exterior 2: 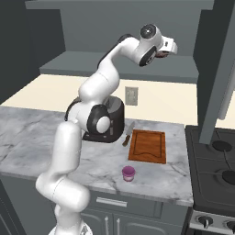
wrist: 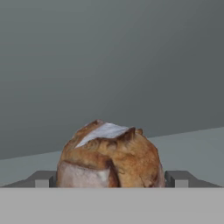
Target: Pick the bread, place it on the cutting board, pick the jam, place it on the counter, and close the cabinet.
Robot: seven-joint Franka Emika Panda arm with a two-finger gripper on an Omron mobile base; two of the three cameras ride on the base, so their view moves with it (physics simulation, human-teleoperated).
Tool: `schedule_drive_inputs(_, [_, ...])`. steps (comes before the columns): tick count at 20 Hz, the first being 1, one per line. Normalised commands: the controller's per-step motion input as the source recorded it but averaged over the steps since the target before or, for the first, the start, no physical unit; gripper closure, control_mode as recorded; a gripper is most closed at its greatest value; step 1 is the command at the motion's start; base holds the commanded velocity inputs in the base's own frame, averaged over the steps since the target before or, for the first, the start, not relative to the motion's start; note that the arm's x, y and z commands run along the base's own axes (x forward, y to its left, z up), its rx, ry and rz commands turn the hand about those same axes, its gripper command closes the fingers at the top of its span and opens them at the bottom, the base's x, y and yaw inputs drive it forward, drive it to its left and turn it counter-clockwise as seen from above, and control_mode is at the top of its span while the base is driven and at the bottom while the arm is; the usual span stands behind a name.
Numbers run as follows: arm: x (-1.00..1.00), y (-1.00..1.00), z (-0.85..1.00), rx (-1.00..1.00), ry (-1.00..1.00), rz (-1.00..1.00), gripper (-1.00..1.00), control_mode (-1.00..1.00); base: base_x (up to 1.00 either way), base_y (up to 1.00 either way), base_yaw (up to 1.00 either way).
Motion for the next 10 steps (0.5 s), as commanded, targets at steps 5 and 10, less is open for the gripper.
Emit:
schedule_drive_inputs(5, [-0.25, 0.00, 0.00, 0.00, 0.00, 0.00, 1.00, -1.00, 0.00, 0.00, 0.00])
schedule_drive_inputs(10, [-0.33, 0.00, 0.00, 0.00, 0.00, 0.00, 1.00, -1.00, 0.00, 0.00, 0.00])
